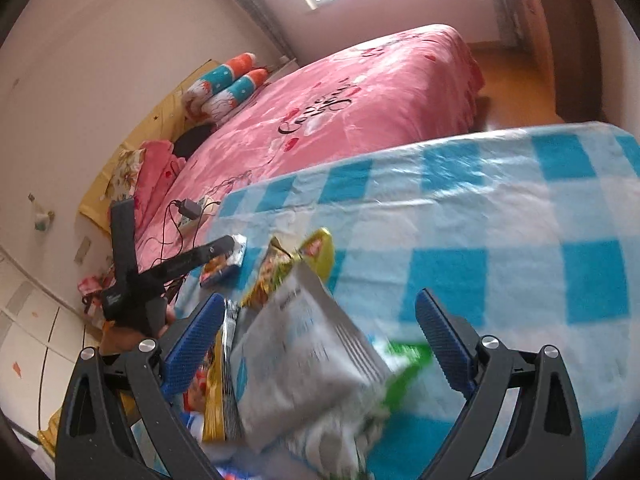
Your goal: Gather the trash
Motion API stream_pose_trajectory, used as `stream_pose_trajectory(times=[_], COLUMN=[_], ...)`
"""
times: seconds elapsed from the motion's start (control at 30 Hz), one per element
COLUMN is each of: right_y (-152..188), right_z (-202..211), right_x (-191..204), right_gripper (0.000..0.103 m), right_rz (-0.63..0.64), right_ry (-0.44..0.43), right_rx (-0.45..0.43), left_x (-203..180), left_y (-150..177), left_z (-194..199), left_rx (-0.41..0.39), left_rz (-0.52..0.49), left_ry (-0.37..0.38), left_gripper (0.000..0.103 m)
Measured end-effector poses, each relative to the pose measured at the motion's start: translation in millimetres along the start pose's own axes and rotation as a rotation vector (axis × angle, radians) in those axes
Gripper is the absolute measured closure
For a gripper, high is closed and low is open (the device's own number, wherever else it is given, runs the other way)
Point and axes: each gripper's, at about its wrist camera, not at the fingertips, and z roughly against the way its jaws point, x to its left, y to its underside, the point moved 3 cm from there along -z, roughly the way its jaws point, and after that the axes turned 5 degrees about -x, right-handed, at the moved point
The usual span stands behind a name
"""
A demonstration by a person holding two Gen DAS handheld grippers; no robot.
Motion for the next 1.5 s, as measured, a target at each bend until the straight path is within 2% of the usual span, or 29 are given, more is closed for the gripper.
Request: stream_pose_trajectory(times=[0.17, 0.27, 0.53, 0.93, 1.1, 1.13, 1.2, 1.27, 1.33, 1.4, 1.5], right_y=[8.0, 17.5, 45.9, 101.2, 116.5, 117.9, 120.6, 122.7, 121.7, 119.1, 108.7], right_z=[-27.9, -29.9, -6.2, 51.8, 71.8, 75.6, 82.5, 93.1, 104.7, 111.9, 111.8], right_x=[-0.7, 1.7, 5.3, 3.2, -0.5, -2.4, -4.6, -4.8, -3.2, -1.9, -1.4], right_gripper=[0.048, 0.055, 0.060, 0.060, 0.059, 0.057, 0.045, 0.030, 0.025, 0.019, 0.016], right_rz=[0.047, 0.077, 0.108, 0.113, 0.091, 0.085, 0.067, 0.054, 0.055, 0.051, 0.020], right_ry=[0.060, 0.063, 0.066, 0.079, 0.095, 0.101, 0.110, 0.116, 0.131, 0.131, 0.098], right_rx=[0.082, 0.093, 0.087, 0.067, 0.040, 0.035, 0.019, -0.014, -0.051, -0.073, -0.053], left_x=[-11.2, -20.9, -51.3, -89.6, -95.7, -94.3, -90.0, -84.0, -81.1, -83.5, -96.2], left_y=[8.4, 17.5, 53.3, 120.5, 137.4, 138.6, 138.2, 137.2, 135.5, 130.9, 128.6], left_z=[4.0, 10.4, 37.3, 89.4, 103.7, 105.2, 108.5, 113.2, 118.8, 123.3, 125.2], left_rx=[-0.004, -0.002, 0.017, 0.046, 0.050, 0.050, 0.042, 0.036, 0.029, 0.027, 0.035], left_rz=[-0.079, -0.112, -0.187, -0.271, -0.262, -0.250, -0.225, -0.207, -0.205, -0.242, -0.403], left_ry=[0.001, 0.029, 0.117, 0.211, 0.247, 0.251, 0.247, 0.245, 0.248, 0.277, 0.294], left_gripper=[0.048, 0.049, 0.050, 0.051, 0.051, 0.051, 0.050, 0.049, 0.045, 0.034, 0.030])
